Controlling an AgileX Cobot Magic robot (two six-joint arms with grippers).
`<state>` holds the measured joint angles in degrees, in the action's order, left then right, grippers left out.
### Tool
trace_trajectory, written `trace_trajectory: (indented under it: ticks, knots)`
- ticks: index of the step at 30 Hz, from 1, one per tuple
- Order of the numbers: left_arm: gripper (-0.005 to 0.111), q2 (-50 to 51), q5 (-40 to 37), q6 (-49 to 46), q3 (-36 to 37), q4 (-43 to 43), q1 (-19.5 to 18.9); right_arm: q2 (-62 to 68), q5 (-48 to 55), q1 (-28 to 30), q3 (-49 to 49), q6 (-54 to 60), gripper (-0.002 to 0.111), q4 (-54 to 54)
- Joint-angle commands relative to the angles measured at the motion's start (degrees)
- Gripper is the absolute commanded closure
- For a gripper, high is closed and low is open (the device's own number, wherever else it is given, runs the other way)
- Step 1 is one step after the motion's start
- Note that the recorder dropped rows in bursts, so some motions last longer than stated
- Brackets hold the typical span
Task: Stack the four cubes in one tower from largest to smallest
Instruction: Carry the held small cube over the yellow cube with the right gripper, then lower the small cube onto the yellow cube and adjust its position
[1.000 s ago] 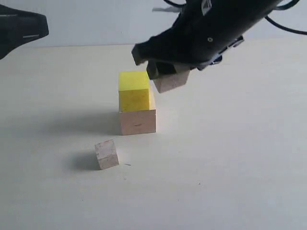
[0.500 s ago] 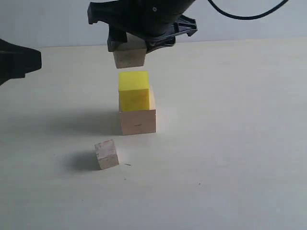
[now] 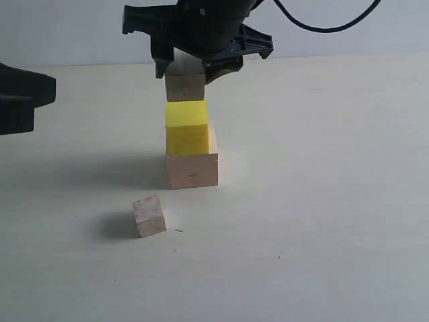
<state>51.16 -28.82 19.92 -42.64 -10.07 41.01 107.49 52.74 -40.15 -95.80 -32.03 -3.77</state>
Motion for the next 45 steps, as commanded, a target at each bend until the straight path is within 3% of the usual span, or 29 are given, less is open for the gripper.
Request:
trace_trajectory:
  ticks: [1, 21, 45]
  knots:
    - [0.107, -0.6, -0.1, -0.6, 0.1, 0.2, 0.2, 0.1, 4.4, -0.1, -0.6, -2.5, 0.108, 3.8]
    - [0.107, -0.6, 0.1, -0.7, 0.1, 0.2, 0.2, 3.1, -1.1, -0.5, -0.6, -0.3, 0.108, -0.3]
    - [0.107, -0.6, 0.1, -0.6, 0.1, -0.1, 0.2, 3.3, -0.4, -0.5, -0.6, 0.5, 0.108, 0.8]
